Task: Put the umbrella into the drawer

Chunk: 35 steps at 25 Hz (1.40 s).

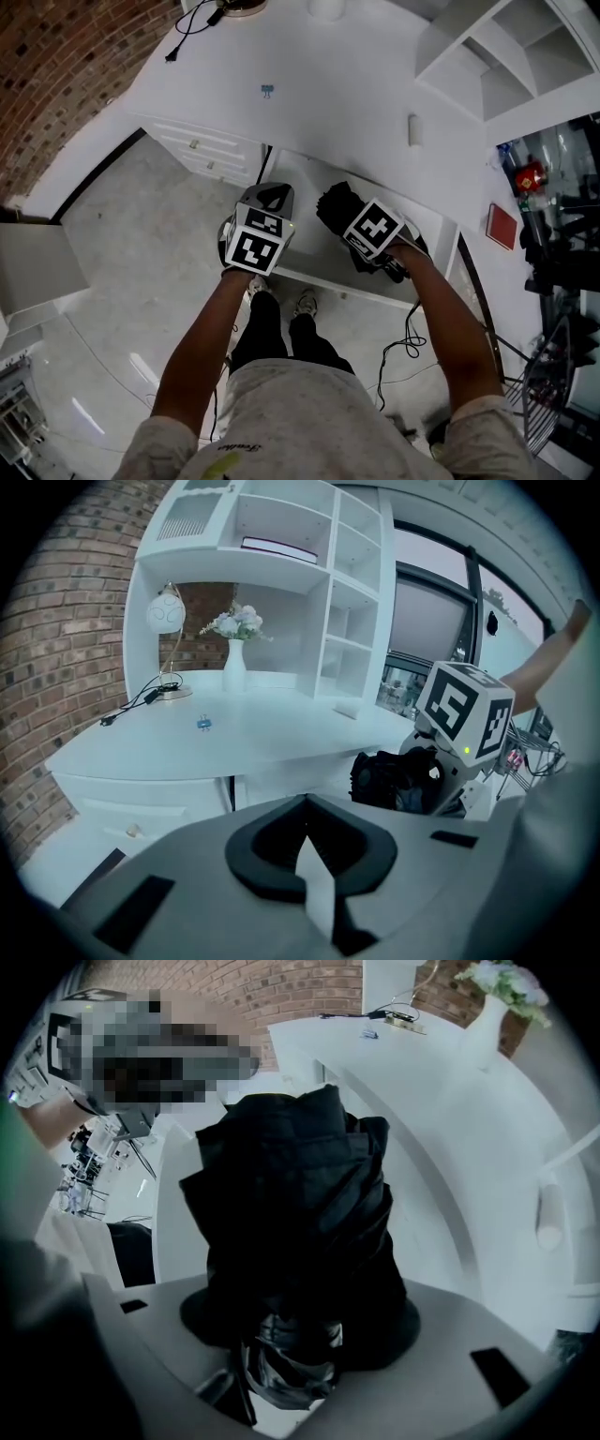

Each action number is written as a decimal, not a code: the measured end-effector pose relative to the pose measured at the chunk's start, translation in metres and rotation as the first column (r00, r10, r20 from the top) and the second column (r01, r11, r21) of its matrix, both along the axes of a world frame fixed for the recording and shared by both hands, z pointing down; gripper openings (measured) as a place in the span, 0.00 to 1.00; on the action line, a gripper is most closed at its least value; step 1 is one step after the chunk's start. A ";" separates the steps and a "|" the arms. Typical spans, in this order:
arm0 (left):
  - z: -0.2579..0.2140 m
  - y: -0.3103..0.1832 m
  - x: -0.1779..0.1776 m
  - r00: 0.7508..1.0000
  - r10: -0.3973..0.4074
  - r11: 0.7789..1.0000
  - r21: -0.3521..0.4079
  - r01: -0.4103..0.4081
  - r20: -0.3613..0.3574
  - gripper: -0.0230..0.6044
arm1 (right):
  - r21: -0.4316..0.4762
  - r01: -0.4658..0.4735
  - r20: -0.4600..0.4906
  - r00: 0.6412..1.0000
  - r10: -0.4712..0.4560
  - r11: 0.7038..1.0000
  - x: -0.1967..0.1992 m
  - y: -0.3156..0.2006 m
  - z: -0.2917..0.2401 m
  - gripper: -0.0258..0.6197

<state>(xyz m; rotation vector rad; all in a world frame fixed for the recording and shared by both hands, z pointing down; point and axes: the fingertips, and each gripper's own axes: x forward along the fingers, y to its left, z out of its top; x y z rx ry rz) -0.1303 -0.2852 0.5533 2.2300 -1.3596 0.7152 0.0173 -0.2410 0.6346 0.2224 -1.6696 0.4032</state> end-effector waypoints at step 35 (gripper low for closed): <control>0.046 -0.010 0.009 0.994 0.095 0.989 -0.110 -0.100 -0.054 0.03 | -0.024 -0.139 0.008 0.990 0.139 0.990 -0.021 -0.019 0.066 0.43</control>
